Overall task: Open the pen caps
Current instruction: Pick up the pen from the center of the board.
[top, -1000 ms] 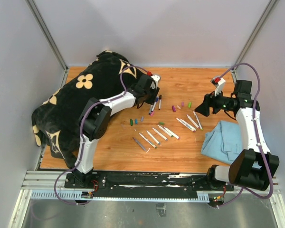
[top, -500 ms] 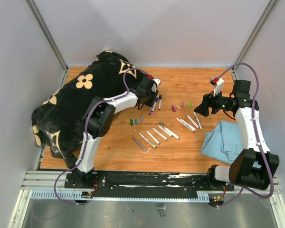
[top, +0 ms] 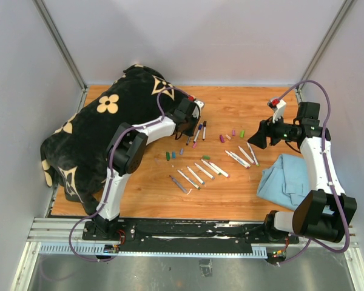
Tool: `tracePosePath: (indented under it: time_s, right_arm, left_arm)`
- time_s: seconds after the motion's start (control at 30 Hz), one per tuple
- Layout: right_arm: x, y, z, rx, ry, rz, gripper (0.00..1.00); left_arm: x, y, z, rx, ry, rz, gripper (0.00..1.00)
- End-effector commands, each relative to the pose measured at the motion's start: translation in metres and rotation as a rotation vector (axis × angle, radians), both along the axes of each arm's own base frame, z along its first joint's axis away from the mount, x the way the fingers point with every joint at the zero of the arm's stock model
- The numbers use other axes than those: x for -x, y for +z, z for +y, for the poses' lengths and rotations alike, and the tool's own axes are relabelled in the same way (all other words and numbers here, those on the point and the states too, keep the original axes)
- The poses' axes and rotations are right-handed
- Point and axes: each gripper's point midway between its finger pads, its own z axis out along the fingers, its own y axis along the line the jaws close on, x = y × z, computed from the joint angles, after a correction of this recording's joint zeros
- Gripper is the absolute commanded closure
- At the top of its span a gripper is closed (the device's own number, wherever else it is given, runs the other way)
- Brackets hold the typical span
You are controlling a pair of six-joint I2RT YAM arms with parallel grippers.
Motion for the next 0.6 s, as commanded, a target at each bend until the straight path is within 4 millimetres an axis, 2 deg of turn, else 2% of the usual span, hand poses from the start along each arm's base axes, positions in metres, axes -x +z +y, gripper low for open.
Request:
tracePosePath:
  time_s: [0.0, 0.1, 0.2, 0.4, 0.57]
  right_arm:
    - [0.005, -0.004, 0.005, 0.004, 0.026, 0.010, 0.31]
    - [0.005, -0.003, 0.006, 0.004, 0.027, 0.008, 0.31]
    - [0.005, -0.003, 0.006, 0.004, 0.027, 0.008, 0.31]
    - [0.005, -0.003, 0.006, 0.005, 0.028, 0.007, 0.30]
    - [0.005, -0.002, 0.007, 0.003, 0.030, 0.004, 0.30]
  left_arm:
    - [-0.002, -0.002, 0.017, -0.051, 0.019, 0.005, 0.76]
    - [0.001, 0.000, 0.025, -0.070, 0.030, 0.004, 0.81]
    - [0.004, 0.003, 0.031, -0.079, 0.034, 0.007, 0.82]
    - [0.008, 0.002, 0.035, -0.088, 0.031, 0.025, 0.70]
    - [0.011, -0.004, 0.037, -0.101, 0.021, 0.053, 0.69]
